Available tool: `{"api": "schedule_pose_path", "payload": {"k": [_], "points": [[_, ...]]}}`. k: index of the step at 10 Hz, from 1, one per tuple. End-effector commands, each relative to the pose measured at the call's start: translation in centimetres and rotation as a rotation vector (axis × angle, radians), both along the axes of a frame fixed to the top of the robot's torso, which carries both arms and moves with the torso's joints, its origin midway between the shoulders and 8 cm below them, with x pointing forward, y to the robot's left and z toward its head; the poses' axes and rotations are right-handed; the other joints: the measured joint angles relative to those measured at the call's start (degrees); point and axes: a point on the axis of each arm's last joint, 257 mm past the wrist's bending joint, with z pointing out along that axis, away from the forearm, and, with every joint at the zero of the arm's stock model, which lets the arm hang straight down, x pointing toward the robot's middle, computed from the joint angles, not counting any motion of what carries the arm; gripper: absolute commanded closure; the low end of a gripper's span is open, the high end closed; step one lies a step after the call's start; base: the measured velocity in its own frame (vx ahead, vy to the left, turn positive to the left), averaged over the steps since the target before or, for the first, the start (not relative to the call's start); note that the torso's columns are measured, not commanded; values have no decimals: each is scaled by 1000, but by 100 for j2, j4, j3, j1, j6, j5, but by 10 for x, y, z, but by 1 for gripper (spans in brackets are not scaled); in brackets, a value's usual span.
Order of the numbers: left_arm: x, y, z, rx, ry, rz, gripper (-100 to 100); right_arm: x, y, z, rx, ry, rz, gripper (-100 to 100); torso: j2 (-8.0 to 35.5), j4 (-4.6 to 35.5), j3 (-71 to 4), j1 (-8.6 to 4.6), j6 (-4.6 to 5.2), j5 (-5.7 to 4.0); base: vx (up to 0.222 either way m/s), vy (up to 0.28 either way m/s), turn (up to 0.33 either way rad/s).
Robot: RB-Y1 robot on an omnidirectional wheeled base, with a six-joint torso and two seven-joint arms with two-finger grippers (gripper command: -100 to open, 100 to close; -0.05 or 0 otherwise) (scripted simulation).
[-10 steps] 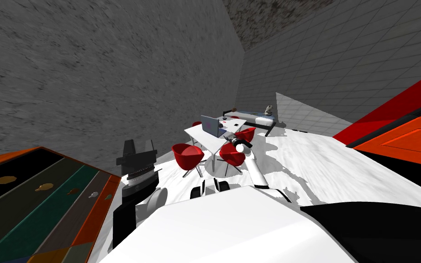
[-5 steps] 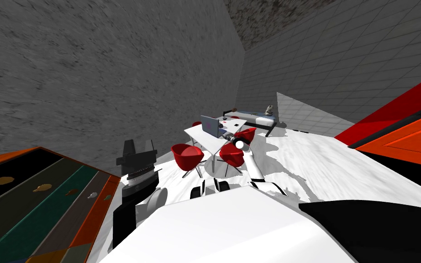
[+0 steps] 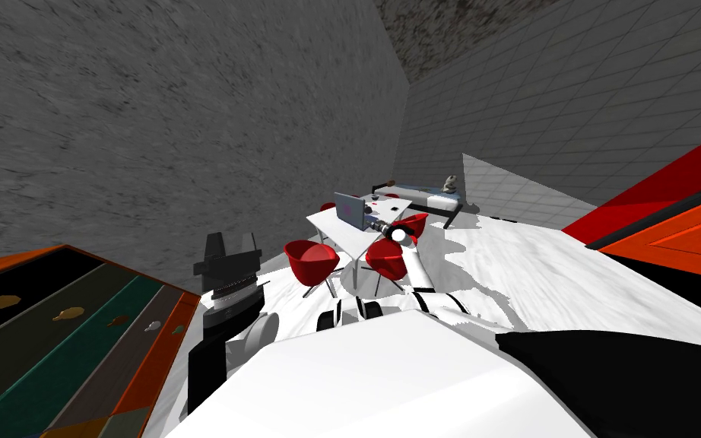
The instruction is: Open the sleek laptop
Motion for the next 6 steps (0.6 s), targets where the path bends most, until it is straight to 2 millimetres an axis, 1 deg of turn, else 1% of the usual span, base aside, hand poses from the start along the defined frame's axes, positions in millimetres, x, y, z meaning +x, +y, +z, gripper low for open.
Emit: {"api": "schedule_pose_path", "payload": {"k": [1, 4, 5, 6], "points": [[0, 0, 0, 0, 0, 0, 0, 6, 12, 8, 109, 36, 40, -100, -4, -1, -2, -4, 1, -1, 46, -24, 18], [0, 0, 0, 0, 0, 0, 0, 17, 29, 30, 293, 88, 109, -100, -3, 0, -2, 0, 0, 0, 62, -28, 34], [0, 0, 0, 0, 0, 0, 0, 17, 30, 31, 294, 89, 114, -100, -1, -1, -1, -1, 1, 0, 40, -22, 16], [0, 0, 0, 0, 0, 0, 0, 20, 35, 40, 347, 103, 136, -100, 10, 2, 6, 1, 3, 0, 37, -23, 22]]}}
